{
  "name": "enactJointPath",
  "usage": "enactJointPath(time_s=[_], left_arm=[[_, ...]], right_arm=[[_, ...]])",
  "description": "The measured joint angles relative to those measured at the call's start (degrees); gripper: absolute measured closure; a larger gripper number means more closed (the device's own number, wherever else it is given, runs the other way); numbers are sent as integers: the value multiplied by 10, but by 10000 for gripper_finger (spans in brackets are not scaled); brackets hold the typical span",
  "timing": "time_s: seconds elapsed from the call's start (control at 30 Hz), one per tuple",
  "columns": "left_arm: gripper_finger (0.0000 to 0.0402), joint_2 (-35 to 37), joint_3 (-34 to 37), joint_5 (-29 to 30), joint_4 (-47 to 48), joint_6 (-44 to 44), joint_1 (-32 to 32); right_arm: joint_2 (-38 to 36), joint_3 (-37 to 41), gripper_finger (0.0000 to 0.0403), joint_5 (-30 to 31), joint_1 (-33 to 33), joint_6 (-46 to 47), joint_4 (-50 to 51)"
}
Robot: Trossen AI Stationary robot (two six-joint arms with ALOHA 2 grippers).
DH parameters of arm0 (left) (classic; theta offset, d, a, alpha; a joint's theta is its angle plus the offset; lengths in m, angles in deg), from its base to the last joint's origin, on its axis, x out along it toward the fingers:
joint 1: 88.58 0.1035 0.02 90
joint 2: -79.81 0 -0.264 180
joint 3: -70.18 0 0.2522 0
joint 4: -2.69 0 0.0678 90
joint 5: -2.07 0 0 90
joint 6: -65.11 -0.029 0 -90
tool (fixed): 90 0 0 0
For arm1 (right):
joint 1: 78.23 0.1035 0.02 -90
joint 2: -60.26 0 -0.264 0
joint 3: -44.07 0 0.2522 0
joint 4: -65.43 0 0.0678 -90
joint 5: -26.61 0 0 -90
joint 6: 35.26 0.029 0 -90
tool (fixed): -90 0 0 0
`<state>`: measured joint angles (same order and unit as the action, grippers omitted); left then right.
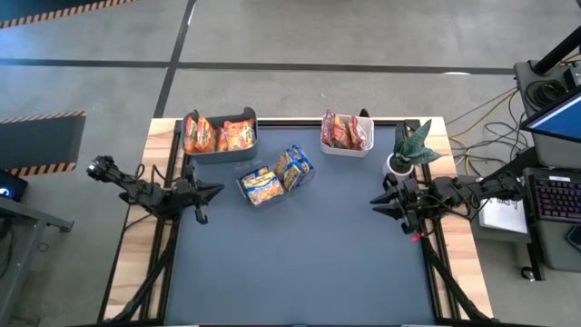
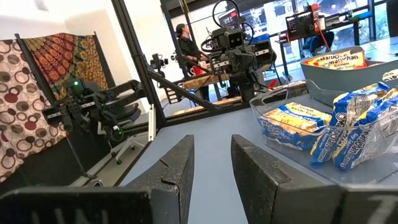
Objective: Sort Maruchan noodles
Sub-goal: Return to Home Position
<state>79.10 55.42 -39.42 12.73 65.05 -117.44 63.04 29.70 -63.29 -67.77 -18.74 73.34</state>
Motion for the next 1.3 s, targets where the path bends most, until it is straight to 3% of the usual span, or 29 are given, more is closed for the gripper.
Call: enactJointPath(time_s=[1.3], left_arm=[[402,0,0,0,0,0,0]], right_arm=[[0,0,307,0,0,0,0]])
